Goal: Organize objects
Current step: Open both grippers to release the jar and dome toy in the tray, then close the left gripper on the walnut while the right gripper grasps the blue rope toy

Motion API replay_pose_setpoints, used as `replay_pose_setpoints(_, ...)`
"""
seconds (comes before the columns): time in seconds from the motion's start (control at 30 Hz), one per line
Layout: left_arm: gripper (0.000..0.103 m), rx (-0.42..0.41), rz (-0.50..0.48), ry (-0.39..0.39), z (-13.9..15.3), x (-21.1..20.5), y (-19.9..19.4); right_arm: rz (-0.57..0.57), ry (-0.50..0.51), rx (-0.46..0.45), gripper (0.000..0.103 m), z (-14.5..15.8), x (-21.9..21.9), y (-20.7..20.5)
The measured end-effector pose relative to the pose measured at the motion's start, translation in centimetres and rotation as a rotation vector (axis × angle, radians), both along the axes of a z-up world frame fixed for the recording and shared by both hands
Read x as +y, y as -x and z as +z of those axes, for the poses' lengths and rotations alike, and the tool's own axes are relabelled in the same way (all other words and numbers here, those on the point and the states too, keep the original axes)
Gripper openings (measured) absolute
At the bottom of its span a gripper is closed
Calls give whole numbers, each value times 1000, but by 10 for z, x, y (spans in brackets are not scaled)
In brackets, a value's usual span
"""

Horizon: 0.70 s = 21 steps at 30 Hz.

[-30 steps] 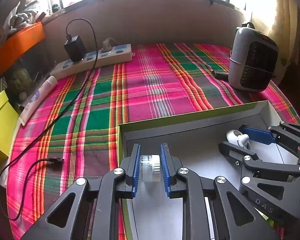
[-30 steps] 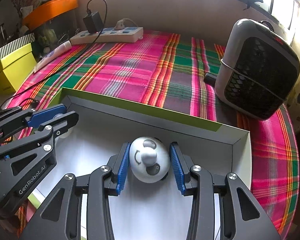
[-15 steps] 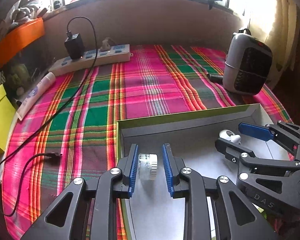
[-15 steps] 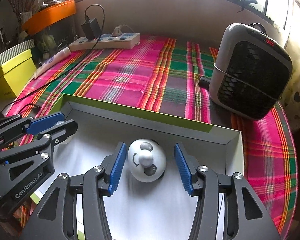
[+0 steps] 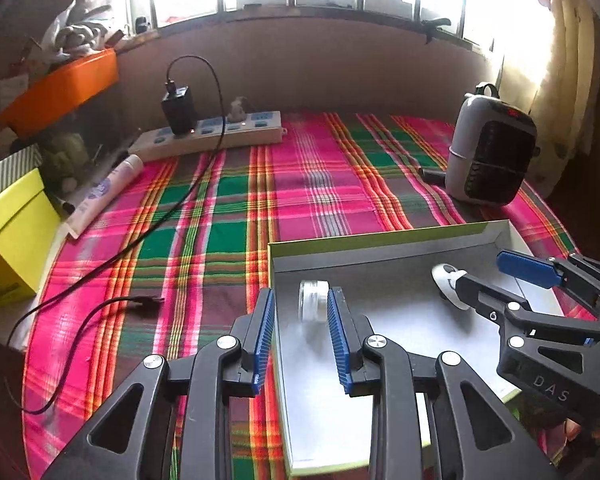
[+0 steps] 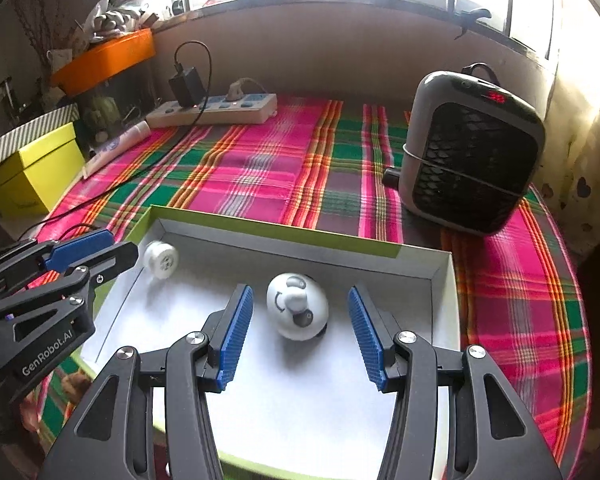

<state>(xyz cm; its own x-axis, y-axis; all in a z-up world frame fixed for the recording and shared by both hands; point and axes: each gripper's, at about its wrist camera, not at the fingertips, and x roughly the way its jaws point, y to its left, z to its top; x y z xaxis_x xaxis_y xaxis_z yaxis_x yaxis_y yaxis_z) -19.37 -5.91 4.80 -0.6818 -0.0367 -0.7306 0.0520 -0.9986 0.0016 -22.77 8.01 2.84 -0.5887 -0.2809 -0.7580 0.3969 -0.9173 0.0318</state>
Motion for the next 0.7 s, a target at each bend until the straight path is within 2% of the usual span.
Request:
replay_pose_setpoints(0.27, 26, 23, 8, 26, 8, 1, -22, 0, 20, 26, 51, 9, 6, -22)
replay_pose_setpoints(0.7, 26, 54, 17, 10, 17, -1, -60, 27, 53, 64, 51, 20, 10, -64)
